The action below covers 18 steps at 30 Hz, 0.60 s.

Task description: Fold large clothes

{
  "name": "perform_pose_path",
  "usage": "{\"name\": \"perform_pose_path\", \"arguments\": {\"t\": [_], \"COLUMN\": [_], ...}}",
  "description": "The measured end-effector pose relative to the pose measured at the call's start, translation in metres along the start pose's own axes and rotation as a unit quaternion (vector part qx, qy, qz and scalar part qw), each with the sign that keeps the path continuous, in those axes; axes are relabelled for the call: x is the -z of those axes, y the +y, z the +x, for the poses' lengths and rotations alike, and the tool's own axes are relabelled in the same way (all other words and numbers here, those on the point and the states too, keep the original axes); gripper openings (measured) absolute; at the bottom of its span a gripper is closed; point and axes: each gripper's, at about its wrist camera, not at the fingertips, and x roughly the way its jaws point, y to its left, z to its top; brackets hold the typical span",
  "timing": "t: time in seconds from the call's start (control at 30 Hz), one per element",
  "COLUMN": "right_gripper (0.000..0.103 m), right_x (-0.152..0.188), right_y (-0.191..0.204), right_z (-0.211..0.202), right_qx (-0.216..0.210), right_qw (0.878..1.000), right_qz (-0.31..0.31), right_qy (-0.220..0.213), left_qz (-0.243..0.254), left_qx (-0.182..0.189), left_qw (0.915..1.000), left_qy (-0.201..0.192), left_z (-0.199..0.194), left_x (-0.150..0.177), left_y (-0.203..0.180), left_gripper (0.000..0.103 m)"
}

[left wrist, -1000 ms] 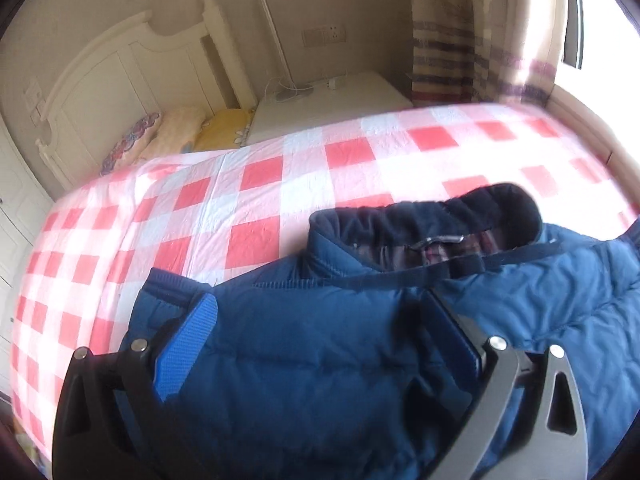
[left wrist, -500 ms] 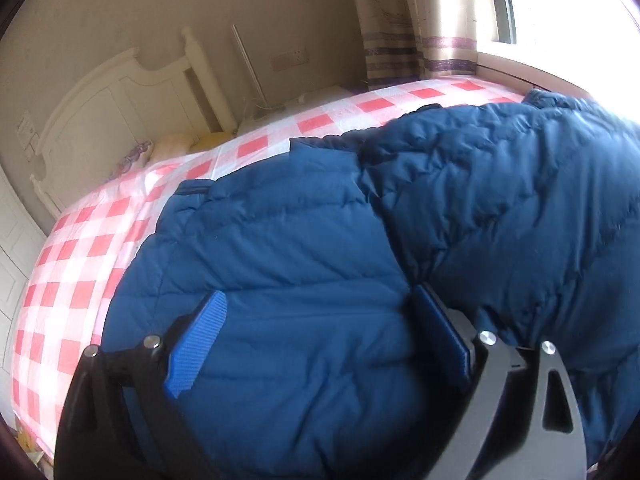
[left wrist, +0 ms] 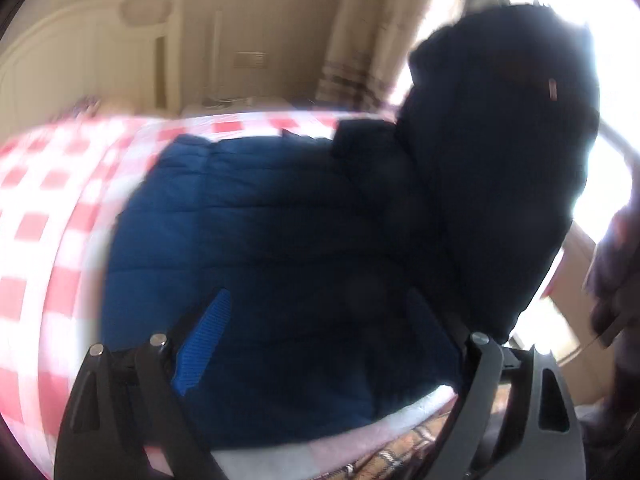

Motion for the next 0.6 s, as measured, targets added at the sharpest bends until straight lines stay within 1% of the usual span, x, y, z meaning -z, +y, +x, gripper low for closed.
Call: {"name": "perform_pose_path", "arguments": {"t": [0.03, 0.07, 0.1, 0.13, 0.17, 0.23, 0.27, 0.3, 0.33, 0.37, 0.43, 0.47, 0.53, 0.6], "right_gripper": [0.029, 0.029, 0.029, 0.029, 0.03, 0.03, 0.03, 0.03, 0.03, 0.03, 0.03, 0.03, 0.03, 0.03], "right_x": [-0.003, -0.001, 0.004, 0.014, 0.026, 0.057, 0.076, 0.094, 0.108, 0.114, 0.107, 0.104, 0.105, 0.108], "right_y": [0.026, 0.054, 0.08, 0.105, 0.13, 0.172, 0.188, 0.2, 0.208, 0.21, 0.198, 0.192, 0.186, 0.185], "right_z": [0.007, 0.012, 0.013, 0.015, 0.018, 0.029, 0.035, 0.037, 0.038, 0.038, 0.036, 0.034, 0.031, 0.029], "right_qx": [0.007, 0.01, 0.008, 0.005, 0.0, -0.018, -0.029, -0.031, -0.016, -0.008, -0.026, -0.029, -0.02, -0.019], "right_qw": [0.999, 0.994, 0.988, 0.979, 0.968, 0.94, 0.925, 0.912, 0.901, 0.897, 0.91, 0.913, 0.911, 0.911], "right_qz": [-0.053, -0.105, -0.152, -0.201, -0.25, -0.341, -0.378, -0.408, -0.433, -0.441, -0.413, -0.406, -0.411, -0.412], "right_qy": [-0.002, -0.005, -0.007, -0.009, -0.006, 0.019, 0.032, 0.029, 0.013, 0.007, 0.01, 0.006, -0.006, -0.014], "left_qz": [-0.058, -0.109, -0.143, -0.164, -0.184, -0.236, -0.255, -0.267, -0.276, -0.28, -0.28, -0.276, -0.261, -0.24], "left_qx": [0.038, 0.067, 0.084, 0.101, 0.129, 0.191, 0.214, 0.225, 0.222, 0.216, 0.217, 0.215, 0.214, 0.197], "left_qw": [0.9974, 0.9913, 0.9852, 0.9798, 0.9728, 0.9517, 0.9422, 0.9366, 0.9352, 0.9352, 0.9348, 0.9365, 0.9412, 0.9503], "left_qy": [-0.016, -0.03, -0.044, -0.053, -0.056, -0.048, -0.038, -0.025, -0.012, 0.001, 0.019, 0.022, 0.02, 0.021], "left_z": [-0.017, -0.03, -0.041, -0.048, -0.051, -0.042, -0.033, -0.02, -0.008, 0.003, 0.021, 0.027, 0.032, 0.031], "left_x": [-0.005, -0.008, -0.009, -0.009, -0.008, -0.002, -0.002, -0.005, -0.005, -0.006, -0.014, -0.021, -0.041, -0.062], "left_y": [0.032, 0.061, 0.084, 0.102, 0.117, 0.141, 0.147, 0.153, 0.155, 0.155, 0.15, 0.147, 0.142, 0.134], "left_gripper": [0.089, 0.091, 0.095, 0.097, 0.1, 0.101, 0.101, 0.101, 0.101, 0.101, 0.101, 0.101, 0.101, 0.101]}}
